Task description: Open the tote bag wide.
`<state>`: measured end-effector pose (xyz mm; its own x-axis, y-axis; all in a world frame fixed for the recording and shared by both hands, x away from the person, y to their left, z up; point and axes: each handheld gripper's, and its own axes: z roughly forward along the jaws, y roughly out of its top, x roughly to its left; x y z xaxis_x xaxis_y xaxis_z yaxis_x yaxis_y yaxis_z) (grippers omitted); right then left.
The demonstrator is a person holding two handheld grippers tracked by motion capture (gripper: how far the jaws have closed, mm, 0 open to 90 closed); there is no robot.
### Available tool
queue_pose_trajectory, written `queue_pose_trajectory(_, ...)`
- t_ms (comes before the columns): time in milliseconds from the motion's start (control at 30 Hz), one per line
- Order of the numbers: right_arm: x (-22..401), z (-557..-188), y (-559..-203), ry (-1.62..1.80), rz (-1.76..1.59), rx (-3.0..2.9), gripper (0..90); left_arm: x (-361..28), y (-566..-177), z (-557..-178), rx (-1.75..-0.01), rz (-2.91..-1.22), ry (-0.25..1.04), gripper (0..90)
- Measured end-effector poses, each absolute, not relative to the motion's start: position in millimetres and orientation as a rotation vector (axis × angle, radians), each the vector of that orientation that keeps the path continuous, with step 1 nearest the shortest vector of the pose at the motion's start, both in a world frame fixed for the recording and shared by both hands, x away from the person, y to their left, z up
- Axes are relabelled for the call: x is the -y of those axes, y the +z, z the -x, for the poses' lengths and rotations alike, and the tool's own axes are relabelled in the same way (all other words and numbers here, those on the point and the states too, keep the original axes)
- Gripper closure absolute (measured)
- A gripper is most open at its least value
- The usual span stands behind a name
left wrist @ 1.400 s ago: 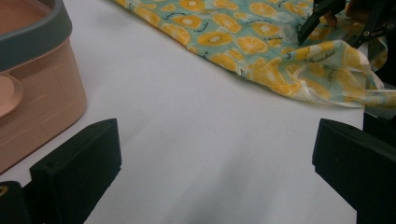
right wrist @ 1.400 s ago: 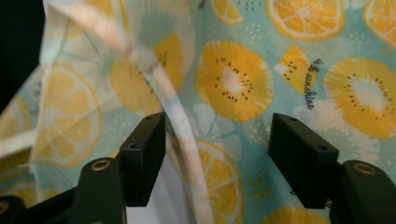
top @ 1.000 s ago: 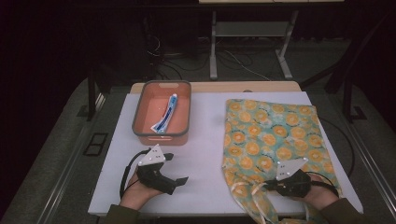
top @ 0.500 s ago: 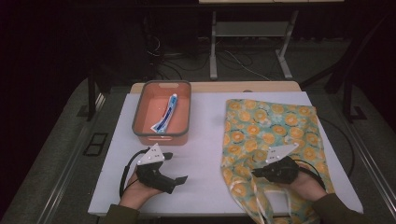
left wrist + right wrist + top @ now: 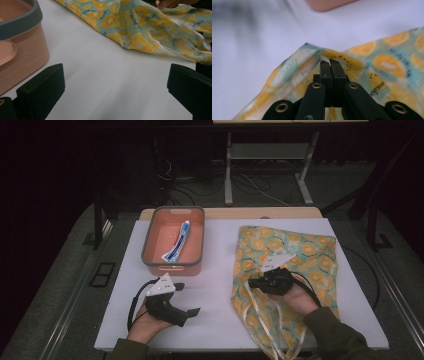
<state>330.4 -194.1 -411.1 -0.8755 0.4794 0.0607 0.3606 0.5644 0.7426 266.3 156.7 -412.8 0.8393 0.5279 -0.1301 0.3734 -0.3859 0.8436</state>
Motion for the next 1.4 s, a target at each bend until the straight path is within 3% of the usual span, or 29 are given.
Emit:
queue_pose_trajectory(667, 145, -439, -370, 1.2, -0.947, -2.399, 90.0, -159, -409, -269, -0.661, -1.996, 0.206, 0.0)
queue_pose_trajectory(900, 140, -449, -364, 1.18, -0.96, -2.408, 88.4, -160, -410, -268, -0.654, -1.996, 0.195, 0.0)
queue_pose_trajectory(933, 145, -445, -366, 1.193, -0.972, -2.41, 76.7, -160, -410, -268, -0.654, -1.996, 0.195, 0.0)
queue_pose_trajectory(1033, 157, -437, -367, 1.249, -0.98, -2.44, 59.6, -158, -410, -267, -0.654, -1.997, 0.195, 0.0)
queue_pose_trajectory(1067, 157, -437, -367, 1.249, -0.98, -2.44, 59.6, -158, -410, -267, -0.654, -1.997, 0.195, 0.0)
queue_pose_trajectory(1200, 174, -420, -364, 1.277, -0.974, -2.458, 41.8, -156, -410, -266, -0.652, -2.002, 0.197, 0.0)
queue_pose_trajectory(1400, 203, -384, -363, 1.277, -0.905, -2.506, 33.8, -155, -411, -266, -0.657, -2.006, 0.191, 0.0)
